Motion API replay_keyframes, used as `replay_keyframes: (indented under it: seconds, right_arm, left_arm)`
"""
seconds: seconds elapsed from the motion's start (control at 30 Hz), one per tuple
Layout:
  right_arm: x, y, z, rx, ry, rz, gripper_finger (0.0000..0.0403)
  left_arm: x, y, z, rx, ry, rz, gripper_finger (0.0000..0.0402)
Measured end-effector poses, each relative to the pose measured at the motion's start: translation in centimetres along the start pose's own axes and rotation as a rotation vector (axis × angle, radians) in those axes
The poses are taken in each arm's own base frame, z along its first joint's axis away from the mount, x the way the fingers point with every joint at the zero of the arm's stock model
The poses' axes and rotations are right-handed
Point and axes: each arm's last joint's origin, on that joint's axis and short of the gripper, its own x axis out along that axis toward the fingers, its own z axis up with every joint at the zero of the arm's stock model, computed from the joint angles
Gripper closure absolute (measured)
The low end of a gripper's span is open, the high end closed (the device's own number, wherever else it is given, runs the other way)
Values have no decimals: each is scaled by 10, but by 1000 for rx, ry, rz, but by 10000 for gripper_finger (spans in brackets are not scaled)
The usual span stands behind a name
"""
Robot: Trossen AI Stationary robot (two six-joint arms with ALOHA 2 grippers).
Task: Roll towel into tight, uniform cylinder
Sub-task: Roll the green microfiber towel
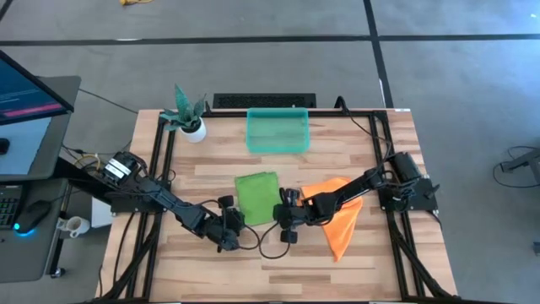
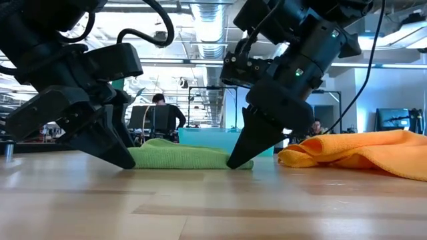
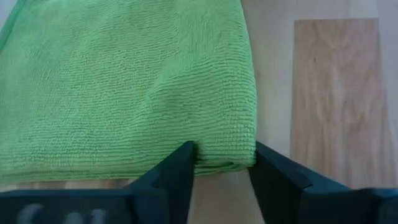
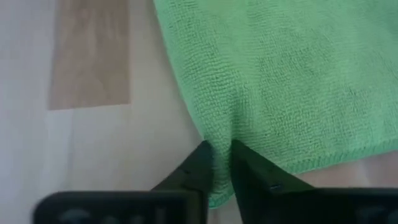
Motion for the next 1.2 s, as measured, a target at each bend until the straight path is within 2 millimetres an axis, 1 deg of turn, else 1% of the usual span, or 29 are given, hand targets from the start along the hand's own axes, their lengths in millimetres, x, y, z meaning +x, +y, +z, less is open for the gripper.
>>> replay_keyframes:
  seconds: [0.17,0.23,0.3,0.47,0.53,0.73,0.9,1.03,1.2]
  right_arm:
    - [-2,7,-1,35,1,31,371]
    - [-3,11,-2,53,1,37,389]
    - [-4,14,-3,57,2,45,393]
    - [-6,20,-4,90,7,66,370]
    - [-7,23,-2,99,13,93,371]
    - [-10,30,7,114,39,237,396]
    - [-15,36,18,116,49,374,384]
    - [-17,38,20,114,63,444,380]
    - [-17,38,20,112,70,459,395]
  left_arm:
    - [-1,-2,-1,-25,12,-25,333]
    - [-1,-3,-2,-32,17,-35,351]
    - [-2,-5,-1,-34,17,-40,367]
    - [-6,-10,2,-22,20,-55,392]
    - [-7,-12,5,-24,34,-71,395]
    - [-13,-17,13,-46,112,-131,389]
    - [-19,-25,18,-45,154,-190,387]
    - [-25,-30,25,-122,194,-224,387]
    - [-32,-37,28,-262,250,-274,386]
